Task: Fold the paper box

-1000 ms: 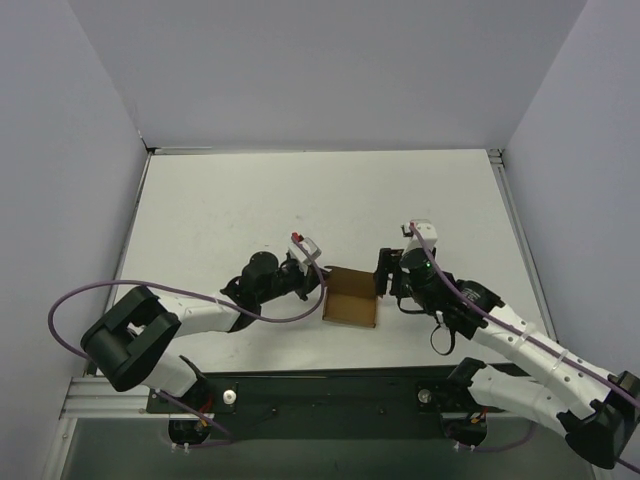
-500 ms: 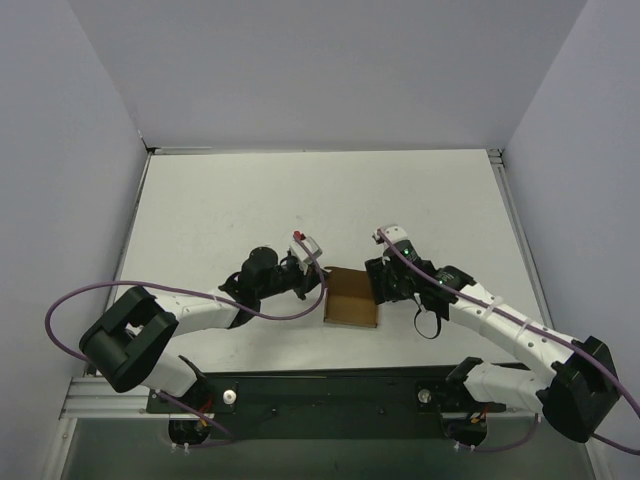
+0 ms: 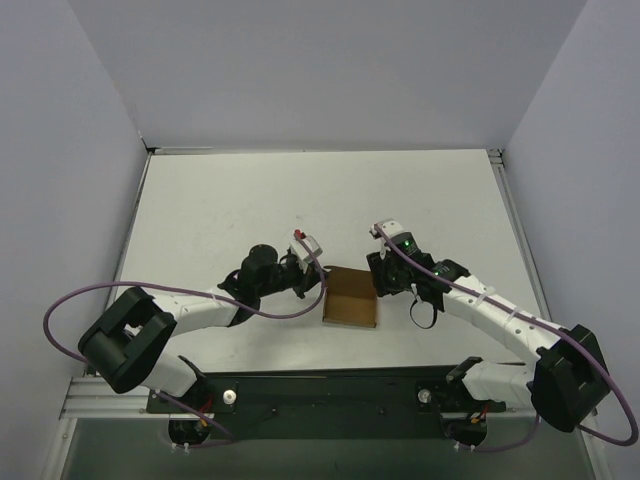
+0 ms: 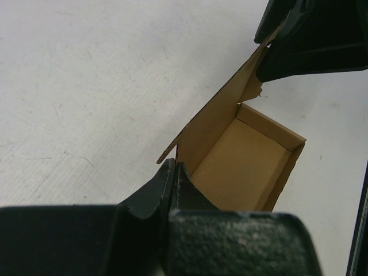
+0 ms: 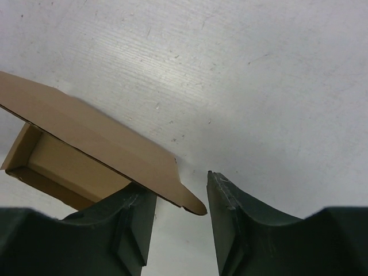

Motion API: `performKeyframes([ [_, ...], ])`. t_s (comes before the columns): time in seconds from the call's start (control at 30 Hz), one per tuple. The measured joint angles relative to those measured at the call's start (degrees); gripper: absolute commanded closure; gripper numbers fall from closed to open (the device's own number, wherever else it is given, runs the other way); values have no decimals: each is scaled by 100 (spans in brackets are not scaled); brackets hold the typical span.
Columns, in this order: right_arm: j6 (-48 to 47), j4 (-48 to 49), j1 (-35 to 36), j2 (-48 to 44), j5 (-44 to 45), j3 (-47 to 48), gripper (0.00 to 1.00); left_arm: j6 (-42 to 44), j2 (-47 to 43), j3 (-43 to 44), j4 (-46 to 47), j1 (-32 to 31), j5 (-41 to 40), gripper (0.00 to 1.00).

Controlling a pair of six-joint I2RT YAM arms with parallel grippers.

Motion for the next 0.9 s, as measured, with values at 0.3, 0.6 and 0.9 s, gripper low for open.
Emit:
performKeyframes([
  [0.3, -68, -28, 0, 240, -247, 0, 89, 11, -20, 55, -120, 31, -57, 100],
  [0.6, 33, 57, 166, 240, -57, 11, 100, -33, -17, 227, -350, 28, -352, 100],
  [0.9, 490, 817, 990, 376, 2203, 20, 100, -673, 407, 933, -334, 52, -1156, 100],
])
